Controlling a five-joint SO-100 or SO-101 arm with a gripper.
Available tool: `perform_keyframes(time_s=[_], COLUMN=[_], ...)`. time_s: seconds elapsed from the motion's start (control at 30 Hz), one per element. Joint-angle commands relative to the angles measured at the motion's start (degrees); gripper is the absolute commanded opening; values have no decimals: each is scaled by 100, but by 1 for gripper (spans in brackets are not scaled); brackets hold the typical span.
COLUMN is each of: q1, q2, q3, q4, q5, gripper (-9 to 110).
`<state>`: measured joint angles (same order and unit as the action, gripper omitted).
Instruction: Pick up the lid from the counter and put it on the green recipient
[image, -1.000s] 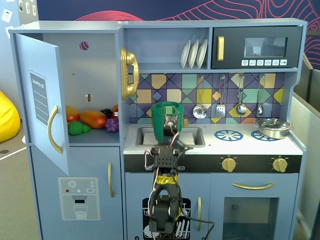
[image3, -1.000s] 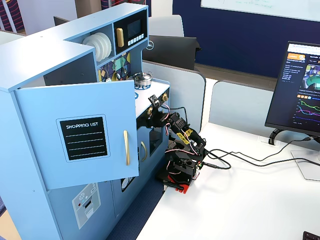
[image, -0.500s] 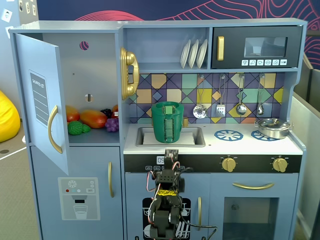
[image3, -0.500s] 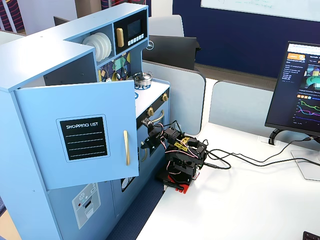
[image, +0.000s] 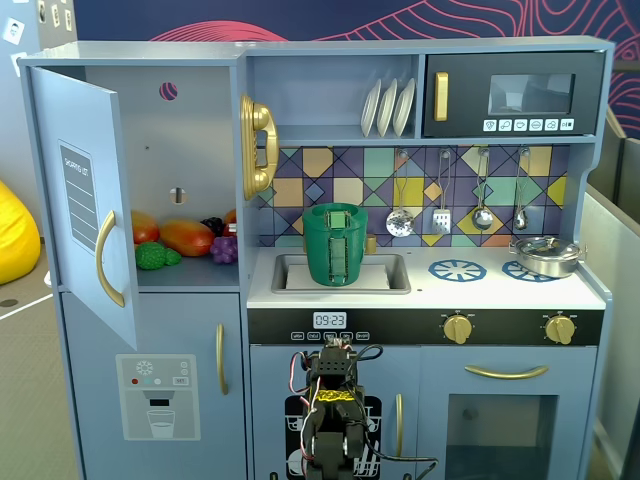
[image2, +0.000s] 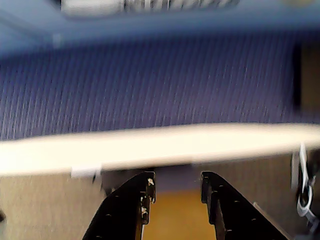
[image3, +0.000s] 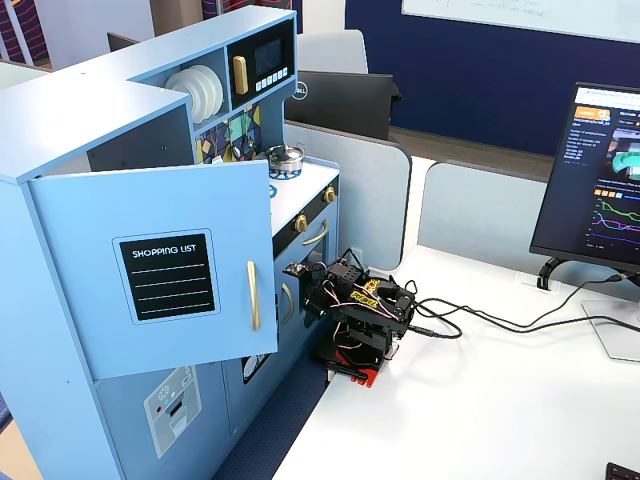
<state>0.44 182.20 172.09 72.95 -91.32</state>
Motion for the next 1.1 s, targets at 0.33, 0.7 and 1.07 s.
perform_keyframes(time_s=[0.33,0.7,1.07], q1=[-88,-149,-149], q2=[-9,-9,-9], q3=[-44,-44,-44], q4=[1485,1485,1485], q5=[501,492,492], gripper=[2,2,2])
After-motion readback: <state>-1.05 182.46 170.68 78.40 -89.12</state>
